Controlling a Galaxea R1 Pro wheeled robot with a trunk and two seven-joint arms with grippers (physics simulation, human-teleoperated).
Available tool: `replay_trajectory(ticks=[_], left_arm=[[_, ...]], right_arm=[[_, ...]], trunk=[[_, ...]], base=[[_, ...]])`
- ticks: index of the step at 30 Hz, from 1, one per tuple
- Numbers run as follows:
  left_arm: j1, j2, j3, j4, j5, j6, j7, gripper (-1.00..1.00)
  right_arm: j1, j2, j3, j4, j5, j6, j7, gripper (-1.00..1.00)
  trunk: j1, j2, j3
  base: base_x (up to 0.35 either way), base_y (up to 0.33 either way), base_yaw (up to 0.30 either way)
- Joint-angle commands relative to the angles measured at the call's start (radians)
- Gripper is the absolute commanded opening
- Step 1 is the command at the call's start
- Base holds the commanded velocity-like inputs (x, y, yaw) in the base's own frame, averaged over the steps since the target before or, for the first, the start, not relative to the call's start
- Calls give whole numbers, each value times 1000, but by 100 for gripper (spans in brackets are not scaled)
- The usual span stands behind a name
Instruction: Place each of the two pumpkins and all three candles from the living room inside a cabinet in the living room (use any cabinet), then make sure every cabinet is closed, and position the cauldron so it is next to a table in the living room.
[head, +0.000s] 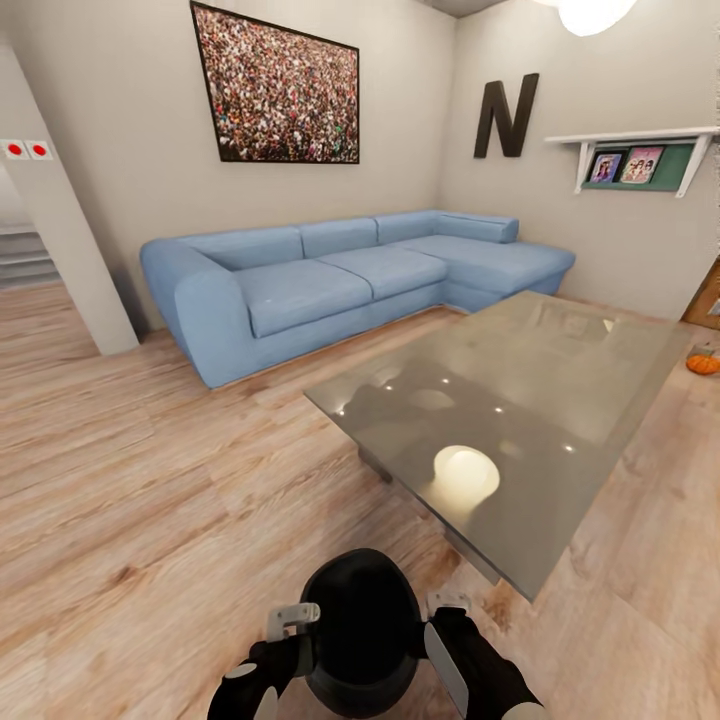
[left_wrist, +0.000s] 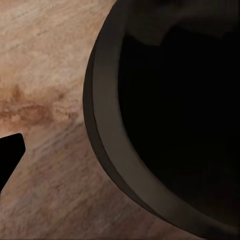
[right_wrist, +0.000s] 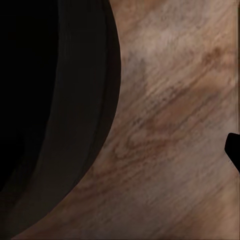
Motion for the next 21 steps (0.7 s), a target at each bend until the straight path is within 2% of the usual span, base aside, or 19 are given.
replay_trajectory(ticks=[1,4,10,21], left_arm=[[0,0,0,0,0,0,0,100],[0,-1,-1,-1,0,1,1,100],[0,0,0,-7,0,2,1,100],[0,1,3,-44,-1,16,0,100]], right_arm=[[0,0,0,0,0,0,0,100],[0,0,0,0,0,0,0,100],[0,0,-2,0,0,0,0,100],[0,0,-3,0,0,-2,0,100]], trunk=[[0,0,4],[-2,1,16],[-4,2,39],[-47,79,73]], base=[[0,0,0],[-24,0,0],[-184,0,0],[-30,0,0]])
